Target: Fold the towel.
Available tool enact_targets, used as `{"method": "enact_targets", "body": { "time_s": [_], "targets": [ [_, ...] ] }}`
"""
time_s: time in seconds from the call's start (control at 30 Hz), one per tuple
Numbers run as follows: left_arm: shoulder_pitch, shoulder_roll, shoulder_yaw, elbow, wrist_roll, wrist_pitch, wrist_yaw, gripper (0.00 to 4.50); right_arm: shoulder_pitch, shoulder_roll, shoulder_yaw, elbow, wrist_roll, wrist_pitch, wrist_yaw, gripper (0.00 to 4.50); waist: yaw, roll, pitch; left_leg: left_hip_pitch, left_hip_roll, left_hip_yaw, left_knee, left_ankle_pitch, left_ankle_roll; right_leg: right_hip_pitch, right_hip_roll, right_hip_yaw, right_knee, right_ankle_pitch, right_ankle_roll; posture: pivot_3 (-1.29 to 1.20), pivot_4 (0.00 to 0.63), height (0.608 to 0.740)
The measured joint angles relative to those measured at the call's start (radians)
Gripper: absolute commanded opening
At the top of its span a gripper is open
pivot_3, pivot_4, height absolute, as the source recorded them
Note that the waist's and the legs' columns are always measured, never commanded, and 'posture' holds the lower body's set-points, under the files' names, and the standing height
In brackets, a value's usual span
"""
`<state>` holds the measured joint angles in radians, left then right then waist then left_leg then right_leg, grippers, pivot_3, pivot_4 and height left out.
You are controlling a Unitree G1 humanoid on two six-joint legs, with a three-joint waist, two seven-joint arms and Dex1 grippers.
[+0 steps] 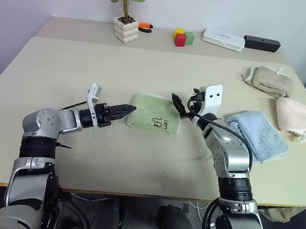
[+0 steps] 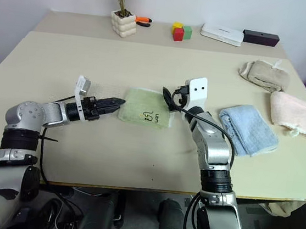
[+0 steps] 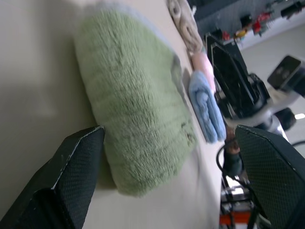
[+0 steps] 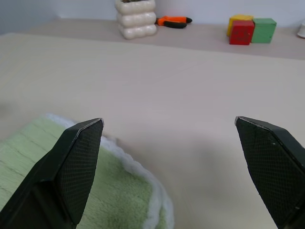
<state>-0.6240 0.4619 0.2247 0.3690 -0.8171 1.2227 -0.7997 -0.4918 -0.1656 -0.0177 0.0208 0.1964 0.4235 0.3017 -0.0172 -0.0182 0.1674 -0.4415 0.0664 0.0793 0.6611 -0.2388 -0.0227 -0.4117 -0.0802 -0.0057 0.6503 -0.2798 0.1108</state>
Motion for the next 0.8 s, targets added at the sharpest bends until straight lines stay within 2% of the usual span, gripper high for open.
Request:
{"method": "enact_targets", "body": {
  "time_s": [0.07,0.3,0.43,0.53,0.77,0.8],
  "targets": [
    [0.003,-0.001,-0.036,0.000,0.005,0.017,-0.006,4.46,0.000,0.000,0.003,0.002,-0.007,-0.002,-0.001,4.50,0.000,0.000,0.000,0.000,0.000,0.000,0.000,0.000,0.000,0.000,0.000,0.000,0.000,0.000,0.000,0.00,0.150,0.735],
    [-0.032,-0.008,-0.036,0.063,0.022,0.009,-0.007,4.46,0.000,0.002,0.010,0.002,-0.017,-0.003,-0.007,4.50,0.004,0.000,0.000,0.001,0.000,0.000,0.000,0.000,0.000,0.001,0.000,0.000,0.000,0.000,0.000,0.00,0.150,0.735],
    [-0.045,-0.062,-0.009,0.097,0.028,-0.020,0.014,4.46,0.001,0.007,0.011,0.002,-0.018,-0.005,-0.011,4.50,0.008,0.000,0.000,0.001,0.000,0.000,0.000,0.000,0.000,0.001,-0.001,0.000,0.000,0.000,0.000,0.00,0.150,0.735],
    [-0.061,-0.102,0.014,0.138,0.031,-0.033,0.043,3.57,0.001,0.008,0.014,0.002,-0.020,-0.006,-0.011,4.50,0.010,0.000,0.000,0.001,-0.001,0.000,0.001,0.000,0.000,0.002,-0.001,0.000,0.000,0.000,0.000,0.00,0.150,0.735],
    [-0.090,-0.146,0.025,0.176,0.045,-0.028,0.066,0.07,0.001,0.007,0.013,0.001,-0.025,-0.005,-0.018,4.50,0.011,0.001,-0.001,0.002,-0.001,-0.001,0.001,0.000,0.000,0.003,-0.001,0.000,0.000,0.000,0.000,0.00,0.150,0.735],
    [-0.098,-0.150,0.026,0.178,0.045,-0.029,0.067,0.03,0.001,0.006,0.013,0.001,-0.025,-0.006,-0.018,4.50,0.012,0.001,-0.001,0.003,-0.001,-0.001,0.001,0.000,0.000,0.004,-0.001,0.000,0.000,0.000,0.000,0.00,0.150,0.735]
  ]
}}
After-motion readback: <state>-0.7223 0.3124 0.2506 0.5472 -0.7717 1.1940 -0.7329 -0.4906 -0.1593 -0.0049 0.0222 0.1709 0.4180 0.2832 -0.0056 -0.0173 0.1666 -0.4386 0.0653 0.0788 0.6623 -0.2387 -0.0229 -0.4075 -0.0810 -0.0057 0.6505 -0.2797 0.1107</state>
